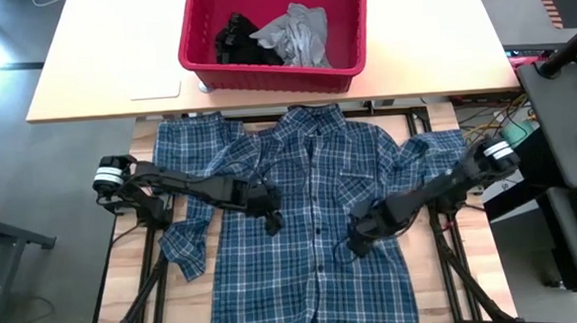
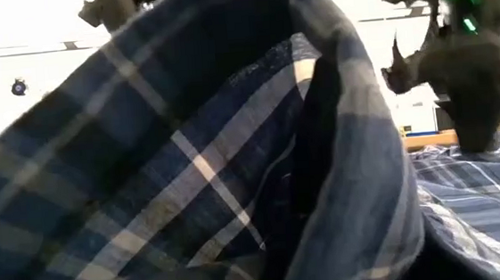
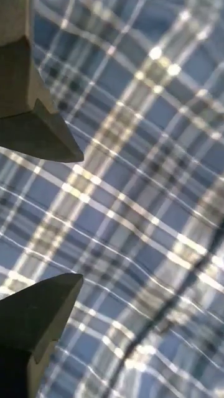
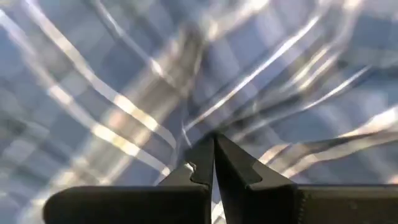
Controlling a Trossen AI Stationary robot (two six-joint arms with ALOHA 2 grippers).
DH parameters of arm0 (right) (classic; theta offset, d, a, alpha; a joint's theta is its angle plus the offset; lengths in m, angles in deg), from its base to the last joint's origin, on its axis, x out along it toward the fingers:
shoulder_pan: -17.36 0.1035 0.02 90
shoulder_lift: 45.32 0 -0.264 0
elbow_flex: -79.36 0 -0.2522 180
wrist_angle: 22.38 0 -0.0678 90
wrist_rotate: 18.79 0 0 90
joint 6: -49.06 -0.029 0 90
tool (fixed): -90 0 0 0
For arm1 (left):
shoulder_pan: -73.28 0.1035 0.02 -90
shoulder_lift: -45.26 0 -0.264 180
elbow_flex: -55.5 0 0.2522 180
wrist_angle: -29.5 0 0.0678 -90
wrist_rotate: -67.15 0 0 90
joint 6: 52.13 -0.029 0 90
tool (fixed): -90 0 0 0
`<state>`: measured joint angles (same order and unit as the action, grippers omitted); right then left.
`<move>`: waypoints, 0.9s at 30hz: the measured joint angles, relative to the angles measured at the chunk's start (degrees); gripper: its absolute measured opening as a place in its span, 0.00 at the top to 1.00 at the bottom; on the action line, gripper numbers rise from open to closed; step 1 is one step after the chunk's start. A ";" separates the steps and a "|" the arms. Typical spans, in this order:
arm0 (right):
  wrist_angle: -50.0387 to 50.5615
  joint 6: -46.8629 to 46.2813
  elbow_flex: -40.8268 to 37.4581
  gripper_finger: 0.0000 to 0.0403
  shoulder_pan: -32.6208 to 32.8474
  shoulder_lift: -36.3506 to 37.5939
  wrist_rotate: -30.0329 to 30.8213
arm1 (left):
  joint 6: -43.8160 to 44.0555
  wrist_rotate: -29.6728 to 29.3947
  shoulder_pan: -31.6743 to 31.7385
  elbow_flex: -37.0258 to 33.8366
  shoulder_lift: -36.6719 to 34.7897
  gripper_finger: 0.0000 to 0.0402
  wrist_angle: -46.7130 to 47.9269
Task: Fold Laundry from Bin
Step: Fold the blue patterned long sleeve shirt
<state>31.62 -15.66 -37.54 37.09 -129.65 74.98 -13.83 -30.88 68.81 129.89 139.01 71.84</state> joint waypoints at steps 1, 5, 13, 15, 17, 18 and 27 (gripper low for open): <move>2.36 0.45 1.14 0.98 -0.77 1.67 1.50 | -0.42 -0.44 0.00 0.72 -0.02 0.28 0.01; 13.00 1.20 2.70 0.98 -4.71 7.01 7.73 | -2.97 -2.95 0.17 4.25 -0.04 0.28 -1.53; 11.22 8.48 -0.98 0.98 -16.97 15.81 9.34 | -10.45 -3.48 4.16 12.99 -0.08 0.28 -3.55; 10.30 9.84 -0.98 0.98 -18.50 16.54 9.63 | -12.25 -3.48 5.40 14.50 -0.10 0.28 -3.43; 9.19 10.39 -1.00 0.98 -19.01 16.38 9.97 | -13.41 -3.50 6.40 15.27 -0.10 0.28 -3.38; 8.67 10.60 -1.10 0.98 -19.02 16.18 9.93 | -13.70 -3.52 6.76 15.44 -0.10 0.28 -3.30; 5.02 10.72 -1.09 0.98 -18.60 15.68 9.72 | -13.59 -6.11 6.78 13.74 -1.11 0.28 -4.20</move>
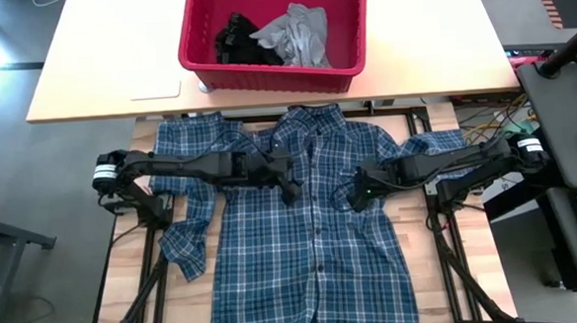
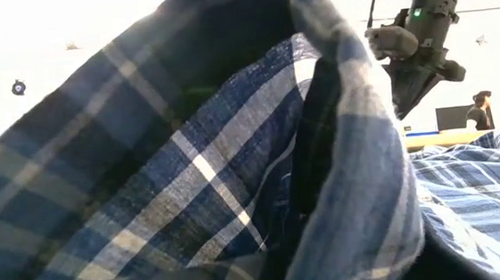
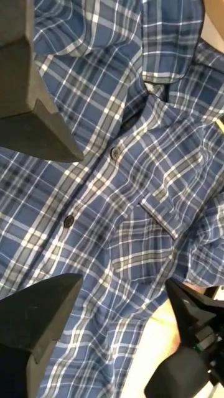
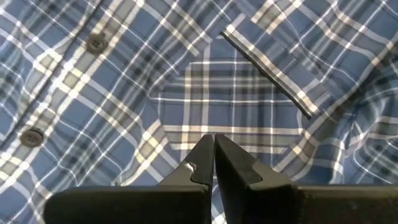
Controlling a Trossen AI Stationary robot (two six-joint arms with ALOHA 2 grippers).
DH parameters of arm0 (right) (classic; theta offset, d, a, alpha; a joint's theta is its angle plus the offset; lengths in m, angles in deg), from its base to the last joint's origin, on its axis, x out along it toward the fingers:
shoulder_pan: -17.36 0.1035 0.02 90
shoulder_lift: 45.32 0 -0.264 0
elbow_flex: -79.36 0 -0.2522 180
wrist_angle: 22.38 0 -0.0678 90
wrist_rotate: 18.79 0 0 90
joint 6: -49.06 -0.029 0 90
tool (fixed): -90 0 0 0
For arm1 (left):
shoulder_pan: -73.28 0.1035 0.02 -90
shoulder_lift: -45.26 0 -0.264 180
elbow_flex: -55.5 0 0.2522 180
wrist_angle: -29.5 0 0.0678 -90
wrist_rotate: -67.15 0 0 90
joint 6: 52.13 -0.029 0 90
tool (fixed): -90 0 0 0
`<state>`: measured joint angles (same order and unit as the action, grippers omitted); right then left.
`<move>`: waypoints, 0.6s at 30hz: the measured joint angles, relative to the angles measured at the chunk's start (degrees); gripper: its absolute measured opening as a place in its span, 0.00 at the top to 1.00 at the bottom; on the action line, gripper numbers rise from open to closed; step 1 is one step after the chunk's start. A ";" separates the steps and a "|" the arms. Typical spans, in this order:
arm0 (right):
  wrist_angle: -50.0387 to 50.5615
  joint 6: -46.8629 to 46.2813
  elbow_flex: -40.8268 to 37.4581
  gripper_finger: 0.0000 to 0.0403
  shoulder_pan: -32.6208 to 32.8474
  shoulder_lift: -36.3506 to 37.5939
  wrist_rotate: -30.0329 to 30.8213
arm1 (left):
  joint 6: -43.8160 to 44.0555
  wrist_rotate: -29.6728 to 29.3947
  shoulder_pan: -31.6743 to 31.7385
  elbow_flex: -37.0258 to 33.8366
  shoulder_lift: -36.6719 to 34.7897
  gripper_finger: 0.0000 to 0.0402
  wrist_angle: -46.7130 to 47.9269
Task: Fold Laundry from Bin
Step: Fold the blue patterned long sleeve shirt
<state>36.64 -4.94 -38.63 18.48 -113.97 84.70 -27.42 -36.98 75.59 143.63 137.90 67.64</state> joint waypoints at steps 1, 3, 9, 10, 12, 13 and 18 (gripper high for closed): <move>-0.49 0.01 0.00 0.98 0.00 -0.03 0.03 | 0.02 0.00 0.00 0.00 -0.24 0.28 0.04; -0.96 0.04 0.00 0.98 -0.02 -0.08 0.05 | 0.18 -0.24 0.00 -0.02 -0.88 0.28 -0.09; -1.29 0.81 0.00 0.98 -0.02 -0.10 0.27 | 0.18 -0.89 0.04 -0.02 -2.23 0.28 -0.20; -1.27 0.84 0.00 0.98 -0.02 -0.10 0.29 | 0.18 -0.98 0.04 -0.02 -2.38 0.28 -0.20; -1.27 1.10 0.00 0.98 -0.02 -0.12 0.34 | 0.18 -1.04 0.04 -0.02 -2.49 0.28 -0.21; -1.27 1.14 0.00 0.98 -0.02 -0.12 0.52 | 0.18 -1.03 0.04 -0.02 -2.57 0.28 -0.18; -0.89 1.11 0.29 0.92 -0.23 -0.02 1.11 | -0.18 -0.98 0.04 -0.04 -4.48 0.28 0.08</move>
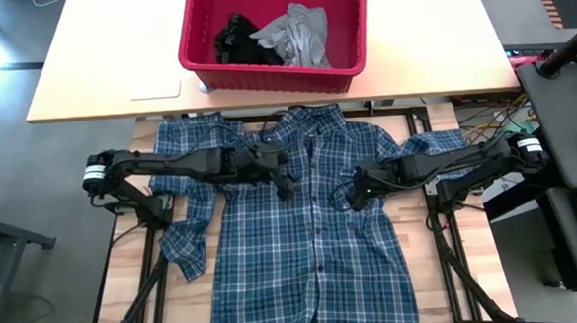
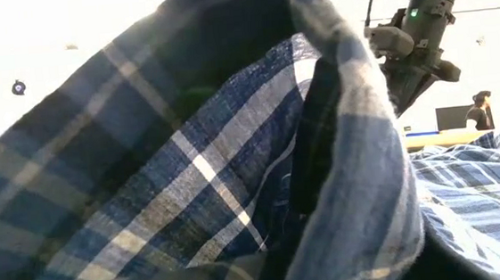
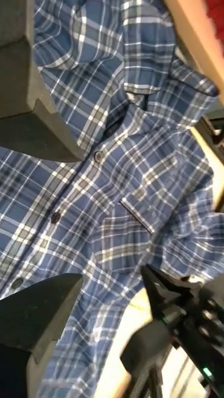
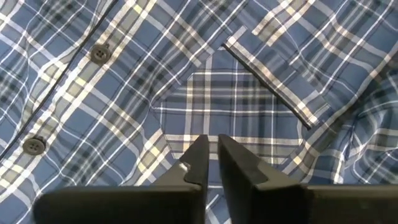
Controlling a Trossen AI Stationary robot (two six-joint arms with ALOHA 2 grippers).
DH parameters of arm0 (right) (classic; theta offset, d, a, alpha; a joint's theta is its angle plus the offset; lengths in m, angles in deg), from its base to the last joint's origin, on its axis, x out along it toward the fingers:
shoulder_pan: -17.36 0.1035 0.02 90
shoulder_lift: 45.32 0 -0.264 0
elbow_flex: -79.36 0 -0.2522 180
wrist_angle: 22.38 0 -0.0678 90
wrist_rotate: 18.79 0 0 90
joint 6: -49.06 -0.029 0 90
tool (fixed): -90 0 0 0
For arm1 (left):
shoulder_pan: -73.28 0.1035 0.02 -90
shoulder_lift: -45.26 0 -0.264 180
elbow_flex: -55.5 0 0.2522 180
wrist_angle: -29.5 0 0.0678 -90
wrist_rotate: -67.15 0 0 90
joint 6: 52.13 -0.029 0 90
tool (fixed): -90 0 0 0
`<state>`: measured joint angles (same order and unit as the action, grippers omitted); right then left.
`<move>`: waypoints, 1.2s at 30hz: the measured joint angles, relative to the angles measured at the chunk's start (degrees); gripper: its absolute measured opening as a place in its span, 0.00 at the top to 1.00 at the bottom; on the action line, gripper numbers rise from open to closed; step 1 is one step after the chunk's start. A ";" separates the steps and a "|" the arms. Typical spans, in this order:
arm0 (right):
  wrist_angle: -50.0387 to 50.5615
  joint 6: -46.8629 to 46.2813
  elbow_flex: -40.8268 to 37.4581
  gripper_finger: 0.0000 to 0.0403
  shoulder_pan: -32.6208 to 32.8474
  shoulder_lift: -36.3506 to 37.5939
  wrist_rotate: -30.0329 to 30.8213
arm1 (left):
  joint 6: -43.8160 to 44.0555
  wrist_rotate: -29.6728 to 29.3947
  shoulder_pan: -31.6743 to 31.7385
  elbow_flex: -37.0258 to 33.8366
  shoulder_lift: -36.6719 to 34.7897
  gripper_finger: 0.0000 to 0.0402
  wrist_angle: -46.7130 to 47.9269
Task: Fold Laundry from Bin
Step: Fold the blue patterned long sleeve shirt
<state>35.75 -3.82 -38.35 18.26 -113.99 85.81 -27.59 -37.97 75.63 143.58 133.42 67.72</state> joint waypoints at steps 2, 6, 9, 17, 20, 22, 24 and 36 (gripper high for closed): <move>0.21 0.01 0.69 0.86 -0.19 0.05 0.01 | -0.23 0.00 0.18 -0.04 -1.24 0.28 0.65; 0.04 1.70 2.15 0.74 -0.21 0.10 0.03 | -1.61 0.02 1.12 -0.73 -1.97 0.28 2.41; 0.06 2.88 2.45 0.66 -0.21 0.10 0.04 | -1.79 -0.10 1.33 -2.09 -1.97 0.28 1.73; -0.05 1.90 2.40 0.57 -0.19 0.10 -0.42 | -0.10 1.60 0.40 -9.07 -2.37 0.28 -6.76; 0.53 -0.22 2.82 0.58 -0.05 0.10 -0.57 | -0.04 2.09 0.22 -9.61 -2.39 0.28 -7.51; 1.07 -2.58 3.84 0.59 0.32 -0.17 0.38 | -0.61 4.47 0.41 -10.33 -2.84 0.28 -10.03; 3.80 -3.46 5.79 0.60 0.60 -1.08 0.52 | -1.62 5.60 1.09 -12.05 -3.77 0.28 -13.50; 15.34 0.47 20.49 0.48 -2.57 -10.38 2.52 | -4.39 5.62 5.70 -25.28 -14.19 0.28 -18.02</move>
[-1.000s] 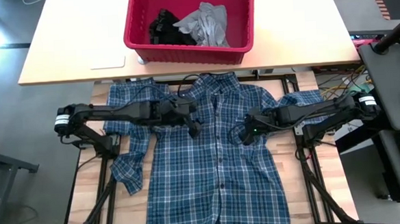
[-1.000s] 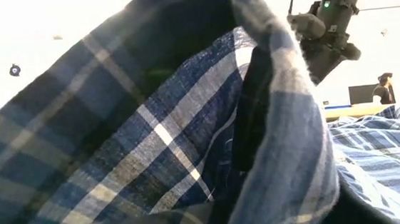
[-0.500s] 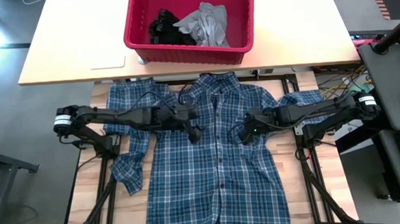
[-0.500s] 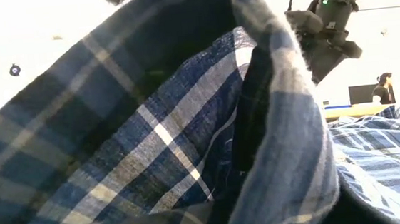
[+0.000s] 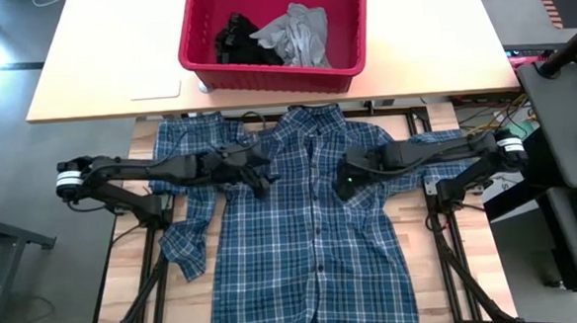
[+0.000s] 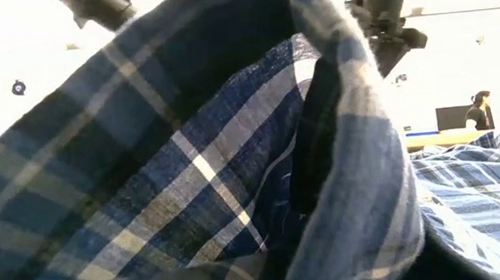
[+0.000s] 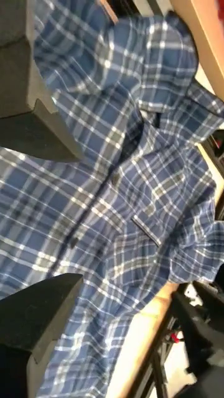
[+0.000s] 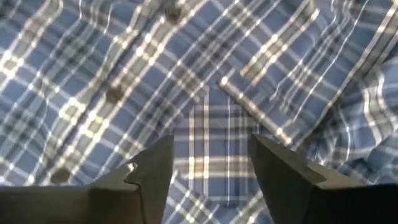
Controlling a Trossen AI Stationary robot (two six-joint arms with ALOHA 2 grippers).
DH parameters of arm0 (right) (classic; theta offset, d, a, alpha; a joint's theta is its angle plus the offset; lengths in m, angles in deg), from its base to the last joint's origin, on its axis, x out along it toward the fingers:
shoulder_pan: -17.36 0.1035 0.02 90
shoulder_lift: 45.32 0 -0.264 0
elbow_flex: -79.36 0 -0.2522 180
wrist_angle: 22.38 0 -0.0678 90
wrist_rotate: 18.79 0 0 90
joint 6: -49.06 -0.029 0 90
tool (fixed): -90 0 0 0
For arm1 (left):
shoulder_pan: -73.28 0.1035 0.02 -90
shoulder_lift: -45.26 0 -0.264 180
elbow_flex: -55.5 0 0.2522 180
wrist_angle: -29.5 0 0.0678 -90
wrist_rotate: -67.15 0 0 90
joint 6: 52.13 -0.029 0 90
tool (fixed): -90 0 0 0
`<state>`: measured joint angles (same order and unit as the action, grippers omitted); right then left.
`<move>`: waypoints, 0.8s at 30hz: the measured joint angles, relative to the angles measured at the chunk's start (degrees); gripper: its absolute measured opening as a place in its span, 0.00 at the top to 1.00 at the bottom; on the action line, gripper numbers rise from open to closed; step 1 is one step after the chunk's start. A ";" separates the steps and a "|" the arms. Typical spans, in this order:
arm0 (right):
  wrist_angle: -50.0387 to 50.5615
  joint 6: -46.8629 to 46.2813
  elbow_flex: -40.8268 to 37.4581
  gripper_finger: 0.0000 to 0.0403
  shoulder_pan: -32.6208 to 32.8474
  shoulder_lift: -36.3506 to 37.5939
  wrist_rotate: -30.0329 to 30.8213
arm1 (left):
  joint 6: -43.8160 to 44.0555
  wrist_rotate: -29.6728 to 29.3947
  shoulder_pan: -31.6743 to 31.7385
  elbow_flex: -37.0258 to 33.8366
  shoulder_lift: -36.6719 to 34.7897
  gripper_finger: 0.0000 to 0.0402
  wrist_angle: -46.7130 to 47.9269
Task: Fold Laundry from Bin
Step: Fold the blue patterned long sleeve shirt
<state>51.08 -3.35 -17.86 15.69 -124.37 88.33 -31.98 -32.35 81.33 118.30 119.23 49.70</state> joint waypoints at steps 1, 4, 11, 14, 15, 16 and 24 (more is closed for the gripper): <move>-0.06 0.62 0.74 0.46 -0.65 -0.51 0.06 | -0.25 0.00 0.00 -0.95 -1.05 0.28 0.34; -0.27 1.53 2.50 0.40 -1.59 -1.80 0.10 | 0.04 1.30 0.00 -2.94 -3.76 0.28 4.56; -4.45 2.38 3.62 0.33 3.59 -4.56 3.72 | 8.59 -0.68 -0.35 -4.43 -7.46 0.28 22.01; -4.83 0.47 3.87 0.32 5.61 -5.61 3.81 | 15.73 -5.79 0.80 -3.77 -8.08 0.28 29.33; -4.68 -0.36 4.21 0.32 6.16 -5.92 3.89 | 15.99 -6.18 1.75 -3.08 -8.22 0.28 29.84; -4.63 -0.69 4.63 0.32 6.64 -6.19 3.93 | 15.56 -6.11 2.87 -2.27 -8.24 0.28 29.93; -1.47 -5.27 8.65 0.32 11.85 -5.75 3.93 | 12.53 -4.98 17.42 6.73 0.16 0.28 39.78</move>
<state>49.61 -8.63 -9.21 27.53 -130.11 92.26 -19.45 -37.33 98.76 125.03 119.39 89.49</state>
